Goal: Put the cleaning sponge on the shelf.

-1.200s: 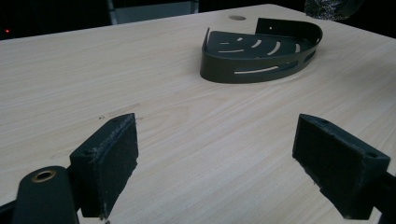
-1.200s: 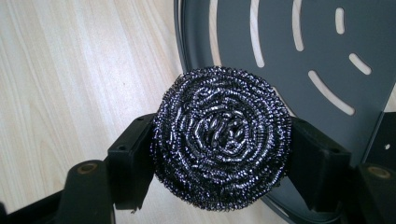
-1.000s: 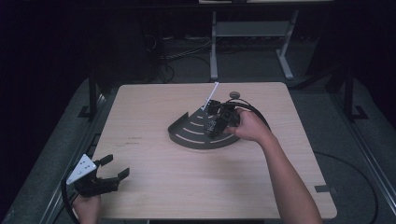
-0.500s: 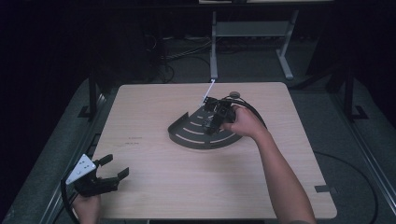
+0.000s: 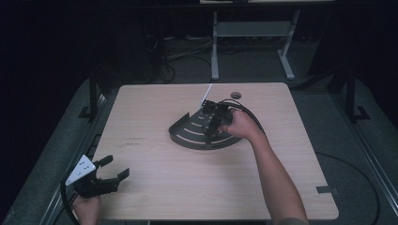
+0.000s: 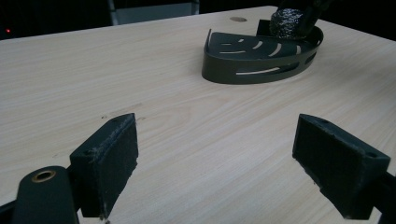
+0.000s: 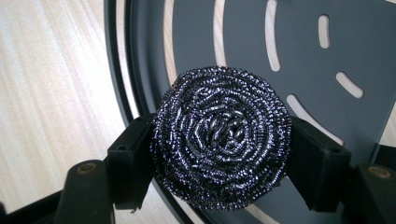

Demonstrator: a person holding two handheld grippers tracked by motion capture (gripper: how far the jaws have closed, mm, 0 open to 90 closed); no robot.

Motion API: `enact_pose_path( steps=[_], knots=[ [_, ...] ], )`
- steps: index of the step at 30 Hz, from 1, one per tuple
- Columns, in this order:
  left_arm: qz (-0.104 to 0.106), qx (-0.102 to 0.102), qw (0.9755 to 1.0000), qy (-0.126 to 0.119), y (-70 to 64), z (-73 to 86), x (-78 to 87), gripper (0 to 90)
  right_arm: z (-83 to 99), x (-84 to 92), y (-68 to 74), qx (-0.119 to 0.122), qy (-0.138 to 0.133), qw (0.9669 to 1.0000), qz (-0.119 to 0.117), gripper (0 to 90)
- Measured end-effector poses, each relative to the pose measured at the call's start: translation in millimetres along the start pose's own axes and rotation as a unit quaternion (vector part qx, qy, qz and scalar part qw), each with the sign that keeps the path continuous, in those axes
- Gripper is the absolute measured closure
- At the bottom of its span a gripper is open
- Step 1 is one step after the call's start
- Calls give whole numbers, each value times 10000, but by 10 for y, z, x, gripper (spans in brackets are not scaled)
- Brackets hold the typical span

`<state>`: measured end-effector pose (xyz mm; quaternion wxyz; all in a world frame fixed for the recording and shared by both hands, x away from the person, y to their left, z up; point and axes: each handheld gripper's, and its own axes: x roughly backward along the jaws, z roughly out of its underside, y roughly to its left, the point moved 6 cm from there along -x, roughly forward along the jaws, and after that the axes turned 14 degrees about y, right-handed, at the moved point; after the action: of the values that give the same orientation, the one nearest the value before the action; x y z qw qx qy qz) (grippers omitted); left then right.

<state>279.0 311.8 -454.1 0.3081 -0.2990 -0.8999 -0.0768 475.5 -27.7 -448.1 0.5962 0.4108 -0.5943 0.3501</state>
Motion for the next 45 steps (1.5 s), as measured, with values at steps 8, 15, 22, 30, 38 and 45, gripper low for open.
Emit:
enact_pose_path(
  steps=[8, 15, 22, 30, 38, 45],
  knots=[
    [8, -13, 10000, 12, -6, -4, -10, 137, -20, -66, -62, -84, -21, 10000, -29, 300],
    [0, -4, 10000, 11, 0, -2, -5, 137, -37, -145, -104, -159, -56, 9998, -101, 300],
    [7, -16, 10000, 12, -6, -5, -10, 137, -10, -225, -146, -289, -100, 9993, -203, 300],
    [5, -24, 10000, 16, -6, -3, -7, 137, -13, -278, -181, -335, -58, 9992, -214, 300],
    [-2, -21, 10000, 14, -9, -1, -12, 137, -32, -327, -212, -380, -70, 9991, -189, 299],
    [11, -24, 10000, 28, -11, -1, -15, 137, -42, -340, -213, -371, -86, 9992, -144, 298]
  ],
)
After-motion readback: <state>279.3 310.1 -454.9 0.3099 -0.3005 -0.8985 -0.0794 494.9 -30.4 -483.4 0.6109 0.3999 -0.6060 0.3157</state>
